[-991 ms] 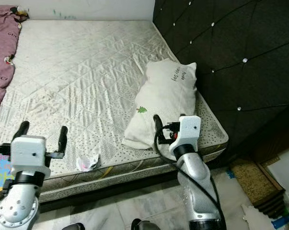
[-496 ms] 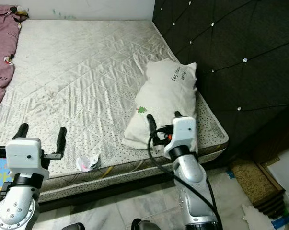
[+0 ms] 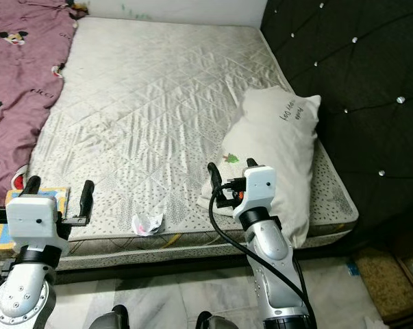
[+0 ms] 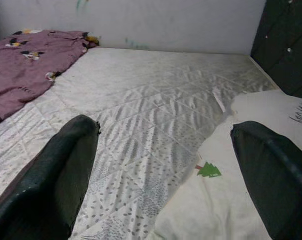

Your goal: Clean up the room

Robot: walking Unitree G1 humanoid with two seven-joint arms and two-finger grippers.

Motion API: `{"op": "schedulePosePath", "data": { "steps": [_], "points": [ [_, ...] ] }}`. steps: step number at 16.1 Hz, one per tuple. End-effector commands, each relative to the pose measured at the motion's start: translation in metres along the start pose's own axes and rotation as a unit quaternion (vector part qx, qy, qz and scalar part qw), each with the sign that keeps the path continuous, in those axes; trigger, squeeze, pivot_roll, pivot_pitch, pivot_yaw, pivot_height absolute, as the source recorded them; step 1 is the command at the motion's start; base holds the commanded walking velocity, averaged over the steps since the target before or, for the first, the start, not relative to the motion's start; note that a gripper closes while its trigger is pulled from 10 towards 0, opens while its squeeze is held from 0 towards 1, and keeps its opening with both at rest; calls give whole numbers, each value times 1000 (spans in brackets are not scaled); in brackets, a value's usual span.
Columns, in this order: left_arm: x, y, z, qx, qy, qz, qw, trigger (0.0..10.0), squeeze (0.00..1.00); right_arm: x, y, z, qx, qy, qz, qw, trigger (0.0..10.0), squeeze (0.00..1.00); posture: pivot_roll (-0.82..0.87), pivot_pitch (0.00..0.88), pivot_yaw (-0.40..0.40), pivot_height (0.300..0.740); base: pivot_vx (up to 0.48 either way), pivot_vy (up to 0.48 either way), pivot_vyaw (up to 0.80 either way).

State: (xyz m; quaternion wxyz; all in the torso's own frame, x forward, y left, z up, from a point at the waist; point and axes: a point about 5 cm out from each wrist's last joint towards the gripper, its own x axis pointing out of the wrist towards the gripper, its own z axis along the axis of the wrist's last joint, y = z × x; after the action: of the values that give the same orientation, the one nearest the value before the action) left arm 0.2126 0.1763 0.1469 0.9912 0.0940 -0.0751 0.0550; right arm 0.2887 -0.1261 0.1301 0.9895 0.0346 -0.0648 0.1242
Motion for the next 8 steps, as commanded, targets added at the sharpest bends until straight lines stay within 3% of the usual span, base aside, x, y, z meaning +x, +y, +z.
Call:
{"op": "schedulePosePath", "data": {
  "steps": [1, 8],
  "points": [
    [-1, -1, -5, -4, 15, -6, 1000, 10000, 0, -2, -4, -2, 2, 4, -6, 1000, 10000, 0, 55, 191, -121, 740, 0, 262, 0],
    [0, -1, -6, -16, 21, -5, 1000, 10000, 0, -1, -5, -5, -15, 16, -8, 1000, 10000, 0, 50, 197, -125, 740, 0, 480, 0]
  ]
}}
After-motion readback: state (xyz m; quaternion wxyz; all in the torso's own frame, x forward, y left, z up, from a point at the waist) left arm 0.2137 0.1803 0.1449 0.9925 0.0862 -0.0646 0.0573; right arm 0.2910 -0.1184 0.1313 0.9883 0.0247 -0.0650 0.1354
